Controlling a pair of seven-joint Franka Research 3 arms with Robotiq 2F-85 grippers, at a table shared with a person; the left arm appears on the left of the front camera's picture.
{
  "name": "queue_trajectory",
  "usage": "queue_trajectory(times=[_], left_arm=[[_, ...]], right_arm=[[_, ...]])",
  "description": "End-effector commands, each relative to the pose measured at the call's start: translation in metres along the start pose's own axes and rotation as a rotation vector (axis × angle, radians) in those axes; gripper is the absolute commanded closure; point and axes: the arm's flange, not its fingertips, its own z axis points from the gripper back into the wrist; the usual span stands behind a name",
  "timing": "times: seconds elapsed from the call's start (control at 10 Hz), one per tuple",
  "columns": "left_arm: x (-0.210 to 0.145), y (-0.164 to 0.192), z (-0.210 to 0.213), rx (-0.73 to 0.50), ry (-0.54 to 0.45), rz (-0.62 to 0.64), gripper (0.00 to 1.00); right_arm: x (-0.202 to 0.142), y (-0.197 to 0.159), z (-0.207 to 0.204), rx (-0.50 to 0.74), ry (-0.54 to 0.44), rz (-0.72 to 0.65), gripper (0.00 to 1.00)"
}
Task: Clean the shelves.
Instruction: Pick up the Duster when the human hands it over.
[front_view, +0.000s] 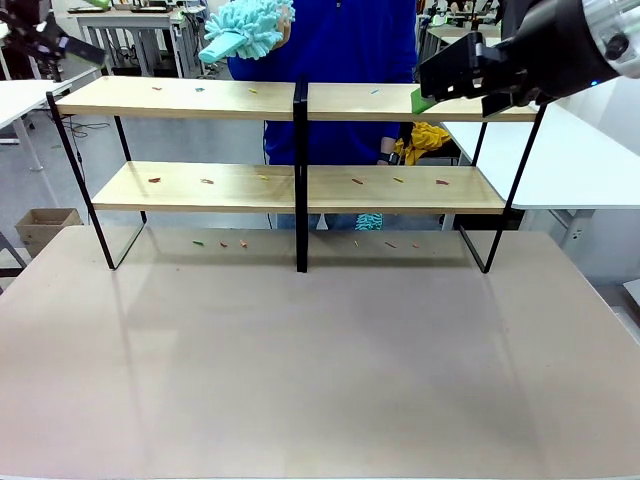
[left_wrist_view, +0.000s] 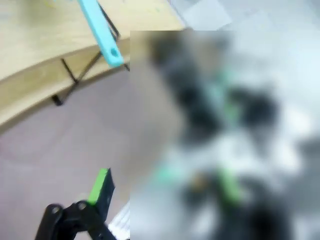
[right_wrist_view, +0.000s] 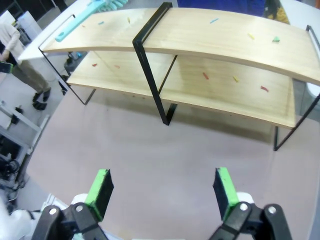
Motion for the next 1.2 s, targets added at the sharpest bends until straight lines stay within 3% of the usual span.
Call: queue_trajectory(times=[0.0, 0.2, 0.6, 0.8, 1.1], left_arm=[[0.066, 0.037, -0.004, -0.172, 0.01, 0.173, 0.0], [0.096, 0.065, -0.021, -0.146, -0.122, 0.27, 0.0], [0.125, 0.096, -0.071, -0.185, -0.122, 0.35, 0.0], [0.127, 0.103, -0.091, -0.147, -0.082, 0.377, 0.0], [0.124, 0.104, -0.089, -0.156, -0.082, 0.361, 0.0]], right_arm=[[0.0, 0.0, 0.0, 0.005, -0.002, -0.003, 0.0], [0.0, 0.0, 0.0, 0.005, -0.002, -0.003, 0.0], [0.0, 0.0, 0.0, 0.005, -0.002, -0.003, 0.0], [0.0, 0.0, 0.0, 0.005, -0.002, -0.003, 0.0], [0.0, 0.0, 0.0, 0.005, -0.002, -0.003, 0.0]])
